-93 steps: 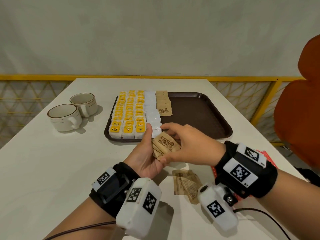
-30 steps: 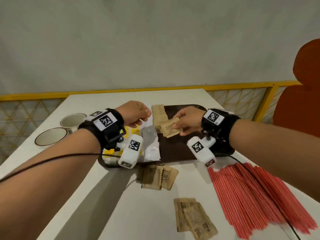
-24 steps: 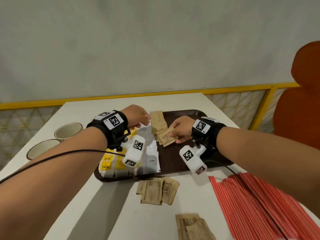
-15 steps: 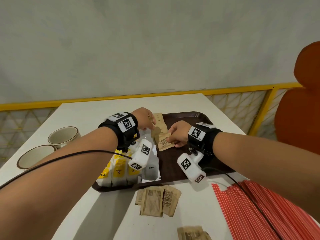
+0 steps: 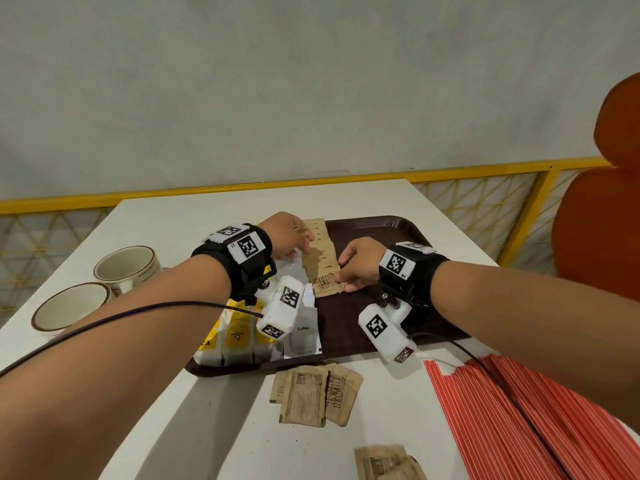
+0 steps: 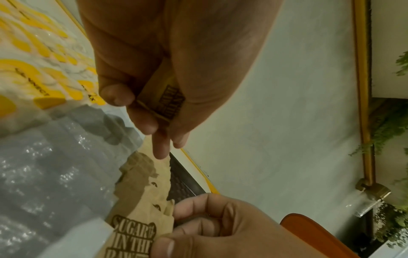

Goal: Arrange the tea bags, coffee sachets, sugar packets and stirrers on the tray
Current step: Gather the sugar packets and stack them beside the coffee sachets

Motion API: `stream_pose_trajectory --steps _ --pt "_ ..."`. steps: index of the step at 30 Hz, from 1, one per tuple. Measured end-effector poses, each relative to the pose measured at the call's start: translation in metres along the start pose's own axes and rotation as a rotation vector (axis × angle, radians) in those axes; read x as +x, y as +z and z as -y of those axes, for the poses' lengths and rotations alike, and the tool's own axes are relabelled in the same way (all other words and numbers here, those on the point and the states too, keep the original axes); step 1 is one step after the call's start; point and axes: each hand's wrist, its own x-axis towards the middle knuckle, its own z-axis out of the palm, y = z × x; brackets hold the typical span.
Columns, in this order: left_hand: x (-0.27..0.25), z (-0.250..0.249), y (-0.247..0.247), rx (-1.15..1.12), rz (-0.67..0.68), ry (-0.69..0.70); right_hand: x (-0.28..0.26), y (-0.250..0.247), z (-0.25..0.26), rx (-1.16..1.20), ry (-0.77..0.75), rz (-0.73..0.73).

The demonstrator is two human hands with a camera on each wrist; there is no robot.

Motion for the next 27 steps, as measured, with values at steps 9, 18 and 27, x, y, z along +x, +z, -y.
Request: stream_pose_trajectory --steps 9,18,27 --pt "-0.015 -0.007 0.009 -0.7 0.153 0.154 -0.015 -0.012 0.02 0.294 -0.336 0.093" --pt "-0.01 -0.005 0.008 -0.04 0.116 0.256 -0.028 -0.022 0.004 0.227 -0.23 0.093" --pt "0.017 0.005 0.014 0.394 0.032 0.109 -0.008 -0.007 -0.014 -0.017 -0.041 0.105"
